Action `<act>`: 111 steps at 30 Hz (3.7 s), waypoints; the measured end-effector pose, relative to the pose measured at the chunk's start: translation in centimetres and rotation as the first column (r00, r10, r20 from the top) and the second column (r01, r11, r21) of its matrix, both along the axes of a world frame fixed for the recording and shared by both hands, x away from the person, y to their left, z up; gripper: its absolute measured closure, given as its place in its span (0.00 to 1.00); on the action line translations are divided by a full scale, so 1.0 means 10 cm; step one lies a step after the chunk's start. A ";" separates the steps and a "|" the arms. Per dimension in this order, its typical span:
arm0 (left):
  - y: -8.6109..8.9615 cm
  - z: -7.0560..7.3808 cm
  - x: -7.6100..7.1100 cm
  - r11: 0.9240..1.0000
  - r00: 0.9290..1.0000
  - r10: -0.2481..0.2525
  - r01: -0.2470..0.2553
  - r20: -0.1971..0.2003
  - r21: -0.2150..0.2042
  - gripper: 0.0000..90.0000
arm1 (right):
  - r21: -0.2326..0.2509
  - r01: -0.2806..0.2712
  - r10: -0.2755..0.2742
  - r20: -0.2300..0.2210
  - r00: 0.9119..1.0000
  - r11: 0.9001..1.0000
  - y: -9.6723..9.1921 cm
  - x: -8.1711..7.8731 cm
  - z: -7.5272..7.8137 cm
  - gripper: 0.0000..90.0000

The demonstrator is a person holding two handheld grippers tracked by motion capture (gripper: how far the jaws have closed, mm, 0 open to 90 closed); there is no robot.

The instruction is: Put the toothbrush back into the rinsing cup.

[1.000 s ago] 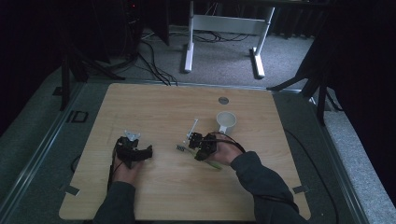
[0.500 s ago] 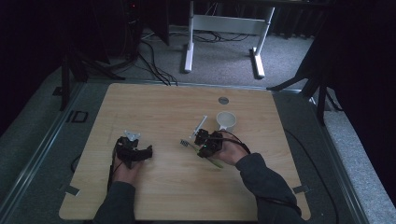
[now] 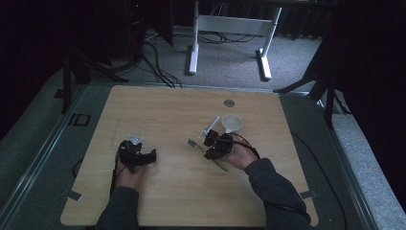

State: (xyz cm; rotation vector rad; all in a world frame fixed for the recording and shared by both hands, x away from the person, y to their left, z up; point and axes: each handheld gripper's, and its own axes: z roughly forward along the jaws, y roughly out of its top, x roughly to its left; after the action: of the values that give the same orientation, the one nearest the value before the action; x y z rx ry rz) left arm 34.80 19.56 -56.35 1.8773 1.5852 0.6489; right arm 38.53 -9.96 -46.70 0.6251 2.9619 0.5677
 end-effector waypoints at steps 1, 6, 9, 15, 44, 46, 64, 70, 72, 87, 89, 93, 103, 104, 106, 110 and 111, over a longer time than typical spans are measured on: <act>0.00 0.00 0.00 1.000 1.000 0.000 0.000 0.000 0.000 0.16 | 0.003 -0.001 0.001 0.004 1.000 1.000 -0.01 0.00 0.00 0.90; 0.00 0.00 0.00 1.000 1.000 0.000 0.000 0.000 0.000 0.16 | 0.036 -0.006 0.005 0.002 1.000 0.999 -0.04 0.00 -0.01 0.90; 0.00 0.00 0.00 1.000 1.000 0.000 0.000 0.000 0.000 0.16 | 0.049 0.001 -0.001 0.002 1.000 0.999 -0.05 0.00 0.00 0.90; 0.00 0.00 0.00 1.000 1.000 0.000 0.000 0.000 0.001 0.16 | 0.074 0.000 0.001 -0.002 1.000 0.997 -0.08 0.02 0.01 0.90; 0.00 0.00 0.00 1.000 1.000 0.001 -0.001 0.000 0.000 0.16 | 0.243 0.067 -0.065 -0.018 0.998 0.968 -0.30 0.11 0.16 0.90; 0.00 0.00 0.00 1.000 1.000 0.001 -0.001 0.000 0.000 0.16 | 0.250 0.068 -0.067 -0.012 0.998 0.966 -0.31 0.12 0.17 0.90; 0.00 0.00 0.00 1.000 1.000 0.000 0.000 -0.001 0.000 0.16 | 0.328 0.101 -0.113 0.018 0.993 0.939 -0.41 0.16 0.27 0.90; 0.00 0.00 0.00 1.000 1.000 0.000 0.000 -0.001 0.000 0.16 | 0.338 0.102 -0.117 0.025 0.993 0.936 -0.42 0.17 0.28 0.90; 0.00 0.00 0.00 1.000 1.000 0.000 0.000 -0.001 0.000 0.16 | 0.344 0.100 -0.118 0.030 0.993 0.934 -0.43 0.18 0.28 0.90; 0.00 0.00 0.00 1.000 1.000 0.000 0.000 -0.001 0.000 0.16 | 0.413 0.122 -0.154 0.044 0.987 0.903 -0.50 0.21 0.38 0.90; 0.00 0.00 0.00 1.000 1.000 0.000 0.000 -0.001 0.000 0.16 | 0.420 0.123 -0.158 0.051 0.986 0.899 -0.52 0.21 0.39 0.90; 0.00 0.00 0.00 1.000 1.000 0.000 0.000 -0.001 0.000 0.16 | 0.443 0.132 -0.178 0.064 0.982 0.887 -0.54 0.21 0.40 0.90; 0.00 0.00 0.00 1.000 1.000 0.000 0.000 -0.001 0.000 0.16 | 0.472 0.144 -0.204 0.079 0.976 0.870 -0.56 0.22 0.41 0.90; 0.00 0.00 0.00 1.000 1.000 0.000 0.000 0.000 0.000 0.16 | 0.477 0.145 -0.206 0.079 0.975 0.867 -0.56 0.22 0.41 0.90; 0.00 0.00 0.00 1.000 1.000 0.000 0.000 0.000 0.000 0.16 | 0.481 0.147 -0.210 0.079 0.975 0.864 -0.57 0.22 0.41 0.90; 0.00 0.00 0.00 1.000 1.000 0.000 0.000 0.000 0.000 0.16 | 0.495 0.153 -0.220 0.079 0.972 0.855 -0.58 0.23 0.41 0.90; 0.00 0.00 0.00 1.000 1.000 0.000 0.000 0.000 0.000 0.16 | 0.499 0.154 -0.222 0.079 0.972 0.853 -0.58 0.23 0.41 0.90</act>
State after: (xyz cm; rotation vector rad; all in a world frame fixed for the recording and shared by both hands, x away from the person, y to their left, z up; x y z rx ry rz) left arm 34.80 19.56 -56.34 1.8777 1.5856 0.6487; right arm 40.82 -15.74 -42.55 0.8606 2.5856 1.3033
